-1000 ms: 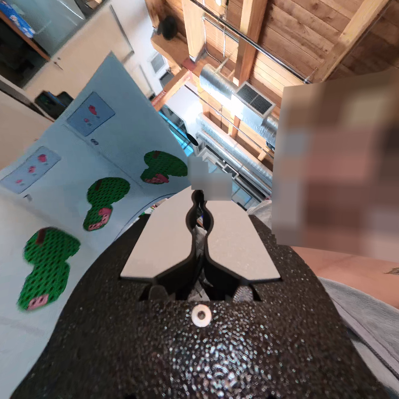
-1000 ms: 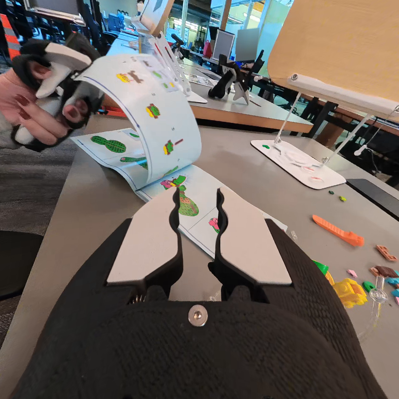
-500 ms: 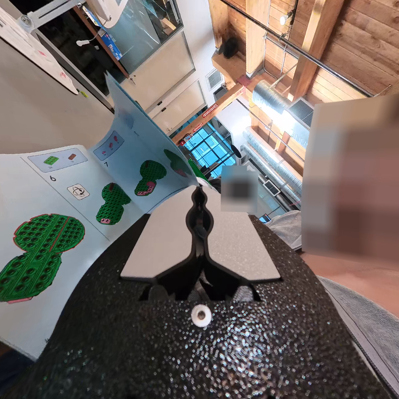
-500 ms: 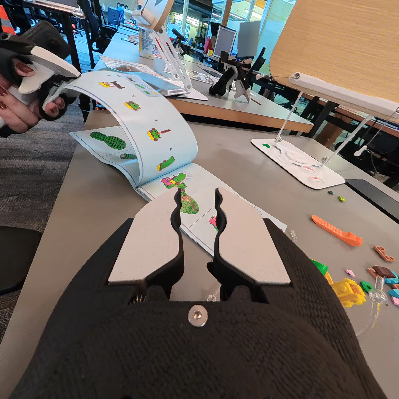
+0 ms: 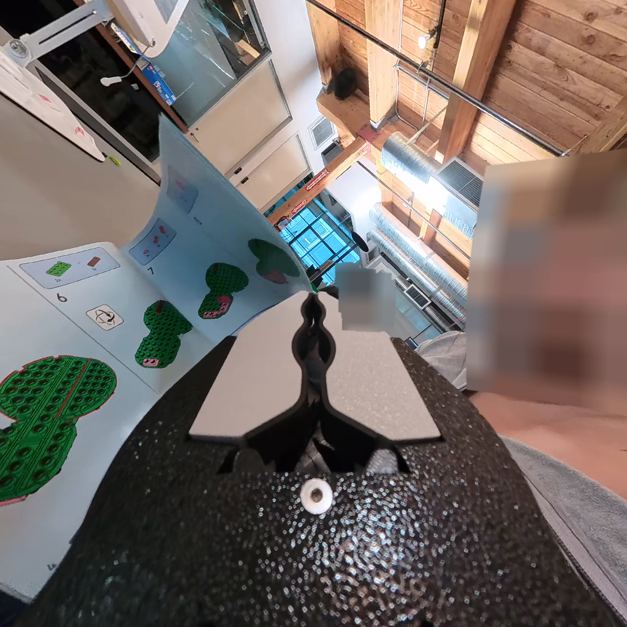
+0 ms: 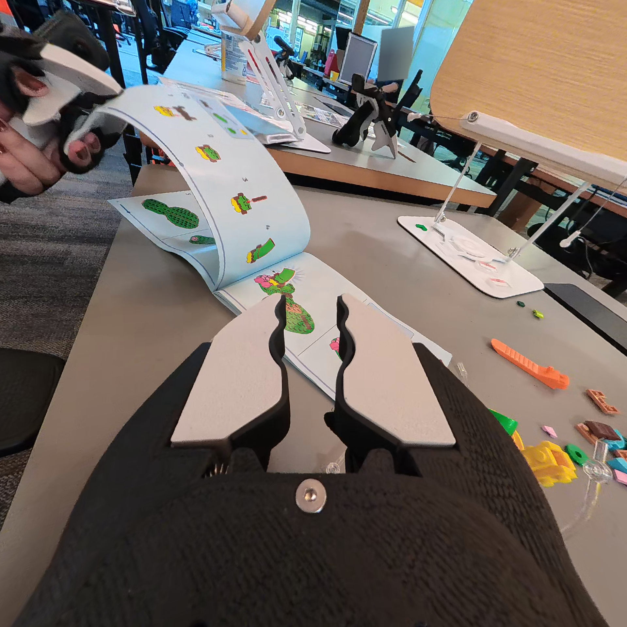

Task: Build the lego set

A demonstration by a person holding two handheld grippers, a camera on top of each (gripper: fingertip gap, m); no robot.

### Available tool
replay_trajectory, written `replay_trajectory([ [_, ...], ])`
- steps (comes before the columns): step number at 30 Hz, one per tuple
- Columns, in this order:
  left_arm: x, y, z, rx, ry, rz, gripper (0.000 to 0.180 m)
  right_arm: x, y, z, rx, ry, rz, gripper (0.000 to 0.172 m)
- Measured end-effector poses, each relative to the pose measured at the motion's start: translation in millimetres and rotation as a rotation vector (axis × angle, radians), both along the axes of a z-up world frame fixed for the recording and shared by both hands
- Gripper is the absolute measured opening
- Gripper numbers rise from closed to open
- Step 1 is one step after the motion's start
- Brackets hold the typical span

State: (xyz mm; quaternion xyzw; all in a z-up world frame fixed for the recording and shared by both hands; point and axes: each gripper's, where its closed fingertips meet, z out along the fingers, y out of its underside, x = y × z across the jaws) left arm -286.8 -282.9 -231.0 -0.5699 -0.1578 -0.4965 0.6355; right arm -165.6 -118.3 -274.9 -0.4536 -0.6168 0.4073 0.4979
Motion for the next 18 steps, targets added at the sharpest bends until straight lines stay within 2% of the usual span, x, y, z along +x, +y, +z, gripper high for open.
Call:
replay_trajectory([
  [10, 1.9, 2.3, 12.0, 0.066, -0.010, 0.001, 0.000, 0.1, -2.9, -0.3, 0.014, -0.002, 0.015, 0.027],
  [18, 51.6, 63.4, 27.2, 0.098, 0.070, -0.100, 0.000, 4.9, -31.1, 15.5, -0.052, 0.092, 0.196, 0.034],
])
